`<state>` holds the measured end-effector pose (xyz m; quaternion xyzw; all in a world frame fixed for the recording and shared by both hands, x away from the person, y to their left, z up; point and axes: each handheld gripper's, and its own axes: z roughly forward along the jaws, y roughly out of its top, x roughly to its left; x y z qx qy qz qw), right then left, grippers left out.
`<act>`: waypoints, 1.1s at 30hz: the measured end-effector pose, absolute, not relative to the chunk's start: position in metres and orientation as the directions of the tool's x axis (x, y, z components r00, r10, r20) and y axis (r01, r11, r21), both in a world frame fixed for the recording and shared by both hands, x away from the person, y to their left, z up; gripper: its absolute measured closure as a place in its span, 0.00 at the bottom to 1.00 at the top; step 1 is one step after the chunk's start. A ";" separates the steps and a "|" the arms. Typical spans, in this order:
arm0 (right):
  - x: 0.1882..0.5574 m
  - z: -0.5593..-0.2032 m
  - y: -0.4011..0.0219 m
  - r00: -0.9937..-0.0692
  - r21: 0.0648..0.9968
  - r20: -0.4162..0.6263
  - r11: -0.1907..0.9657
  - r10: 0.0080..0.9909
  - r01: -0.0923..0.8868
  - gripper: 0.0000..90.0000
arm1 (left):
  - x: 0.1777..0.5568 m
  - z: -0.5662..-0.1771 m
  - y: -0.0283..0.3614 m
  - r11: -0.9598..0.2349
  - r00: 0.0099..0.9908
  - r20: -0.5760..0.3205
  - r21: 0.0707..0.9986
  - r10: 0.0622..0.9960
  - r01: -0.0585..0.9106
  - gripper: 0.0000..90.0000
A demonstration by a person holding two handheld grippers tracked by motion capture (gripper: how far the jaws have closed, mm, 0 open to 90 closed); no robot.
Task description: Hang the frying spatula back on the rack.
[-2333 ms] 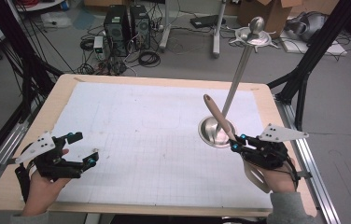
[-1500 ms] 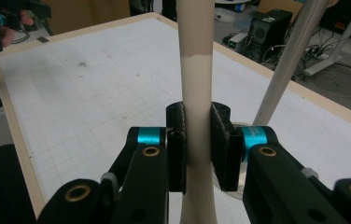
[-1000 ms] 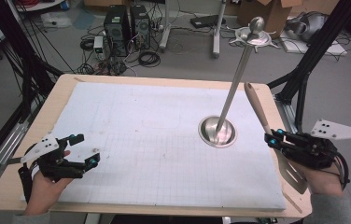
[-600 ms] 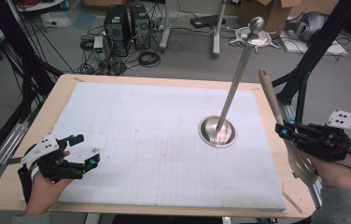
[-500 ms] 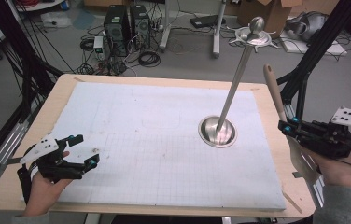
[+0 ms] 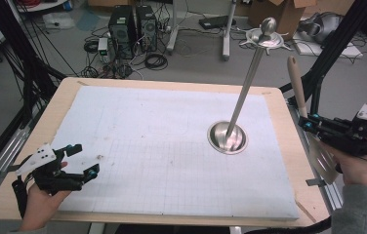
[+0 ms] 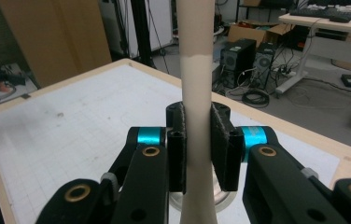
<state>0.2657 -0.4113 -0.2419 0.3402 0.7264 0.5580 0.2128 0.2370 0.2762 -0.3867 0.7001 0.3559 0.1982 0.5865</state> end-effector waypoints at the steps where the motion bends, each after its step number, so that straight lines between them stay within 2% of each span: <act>1: 0.267 -0.241 -0.412 -0.676 0.957 0.081 0.132 0.733 0.259 0.87 | 0.236 -0.387 0.277 -0.060 0.665 -0.140 0.961 0.734 0.268 0.02; 17: 0.279 -0.237 -0.415 -0.677 0.964 0.145 0.050 0.721 0.260 0.87 | 0.229 -0.389 0.286 -0.073 0.641 -0.130 0.957 0.756 0.280 0.02; 33: 0.284 -0.240 -0.416 -0.675 0.956 0.160 0.057 0.721 0.288 0.87 | 0.229 -0.391 0.287 -0.074 0.642 -0.133 0.955 0.755 0.286 0.02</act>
